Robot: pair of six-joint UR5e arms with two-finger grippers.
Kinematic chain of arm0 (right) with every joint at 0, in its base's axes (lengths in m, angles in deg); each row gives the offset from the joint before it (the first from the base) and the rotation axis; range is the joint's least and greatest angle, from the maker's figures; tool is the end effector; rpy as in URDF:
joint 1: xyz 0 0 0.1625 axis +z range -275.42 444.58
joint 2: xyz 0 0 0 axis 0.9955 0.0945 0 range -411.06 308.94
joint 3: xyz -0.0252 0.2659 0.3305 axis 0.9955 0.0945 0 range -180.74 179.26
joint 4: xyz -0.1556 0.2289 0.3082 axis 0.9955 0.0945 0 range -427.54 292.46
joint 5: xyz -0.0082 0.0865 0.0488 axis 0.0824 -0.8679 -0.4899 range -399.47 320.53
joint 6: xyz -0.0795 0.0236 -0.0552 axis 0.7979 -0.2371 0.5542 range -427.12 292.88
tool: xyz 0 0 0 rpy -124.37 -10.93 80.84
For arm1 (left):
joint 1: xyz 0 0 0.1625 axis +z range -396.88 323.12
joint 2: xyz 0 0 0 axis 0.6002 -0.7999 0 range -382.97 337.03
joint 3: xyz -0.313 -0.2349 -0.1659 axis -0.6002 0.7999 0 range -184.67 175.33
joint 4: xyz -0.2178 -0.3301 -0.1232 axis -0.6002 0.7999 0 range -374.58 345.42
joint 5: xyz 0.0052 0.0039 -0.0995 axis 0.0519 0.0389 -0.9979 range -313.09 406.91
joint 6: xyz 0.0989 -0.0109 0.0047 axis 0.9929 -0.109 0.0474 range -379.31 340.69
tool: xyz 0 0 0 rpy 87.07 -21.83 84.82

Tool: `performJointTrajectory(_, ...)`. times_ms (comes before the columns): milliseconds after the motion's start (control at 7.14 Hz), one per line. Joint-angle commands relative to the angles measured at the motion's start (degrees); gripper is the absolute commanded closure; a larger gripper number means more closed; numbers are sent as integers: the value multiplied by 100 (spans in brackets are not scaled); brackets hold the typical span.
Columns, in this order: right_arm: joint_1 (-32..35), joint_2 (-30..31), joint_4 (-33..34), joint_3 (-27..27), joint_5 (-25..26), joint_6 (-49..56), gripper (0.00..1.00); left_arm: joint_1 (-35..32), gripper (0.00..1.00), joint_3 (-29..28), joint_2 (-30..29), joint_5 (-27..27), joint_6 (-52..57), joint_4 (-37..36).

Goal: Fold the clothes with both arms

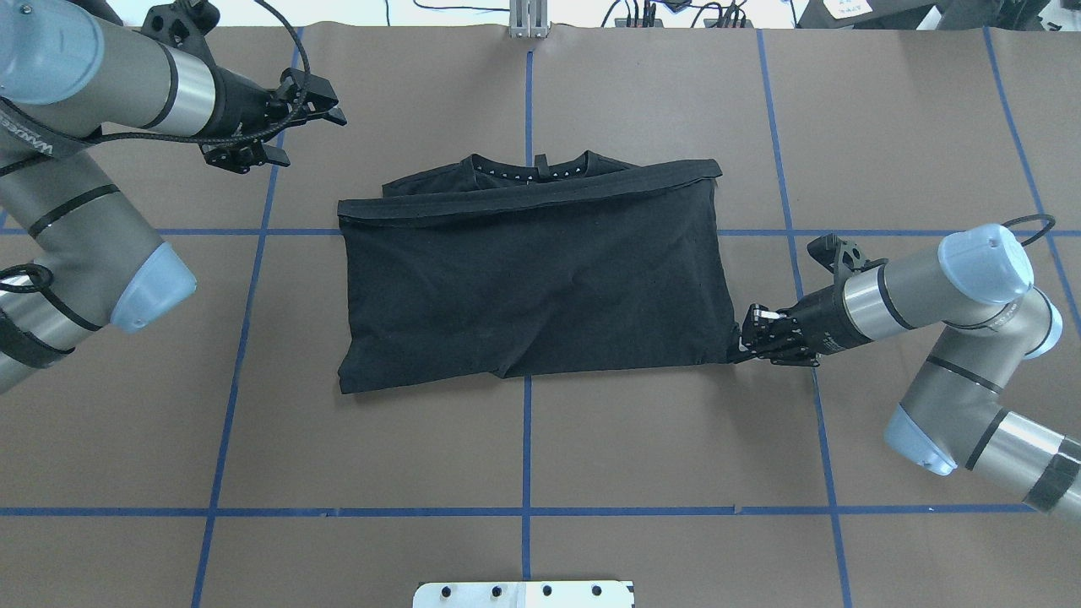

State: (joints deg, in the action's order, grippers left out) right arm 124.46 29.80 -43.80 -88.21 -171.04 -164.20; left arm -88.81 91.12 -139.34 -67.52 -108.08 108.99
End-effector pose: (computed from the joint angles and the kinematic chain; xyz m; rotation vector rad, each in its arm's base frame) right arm -0.3849 -0.4091 0.4636 -0.2537 -1.3284 0.2305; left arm 0.3249 -0.5642 0.2810 0.1686 1.1919 -0.5329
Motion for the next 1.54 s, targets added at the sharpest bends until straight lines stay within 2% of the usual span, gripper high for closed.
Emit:
performJointTrajectory(0, -111, 323, -9, -784, -962, -4, 100, -1, 2, 28, 0, -9, 0, 0)
performJointTrajectory(140, -434, 360, -9, -1120, -1358, -65, 100, -1, 2, 28, 0, -9, 0, 0)
performJointTrajectory(280, -890, 360, -9, -1375, -1493, -205, 100, -1, 2, 62, 61, -9, 0, 9)
performJointTrajectory(560, -1726, 369, -9, -1903, -1538, -566, 100, 7, 1, 247, 184, -26, 0, 0)
performJointTrajectory(700, -1982, 352, -9, -1966, -1547, -811, 100, 16, 1, 247, 202, -26, 0, 0)
performJointTrajectory(840, -2115, 291, -27, -1915, -1573, -830, 3, 42, 1, 247, 202, -35, 0, 0)
performJointTrajectory(980, -1985, 290, -44, -1923, -1556, -822, 0, 77, 1, 239, 202, -61, 9, 0)
performJointTrajectory(1260, -1232, 290, -27, -1818, -1504, -778, 0, 340, 1, 291, 246, -236, -9, 35)
performJointTrajectory(1400, -706, 264, -18, -1696, -1460, -761, 0, 637, 1, 631, 638, -220, -70, 131)
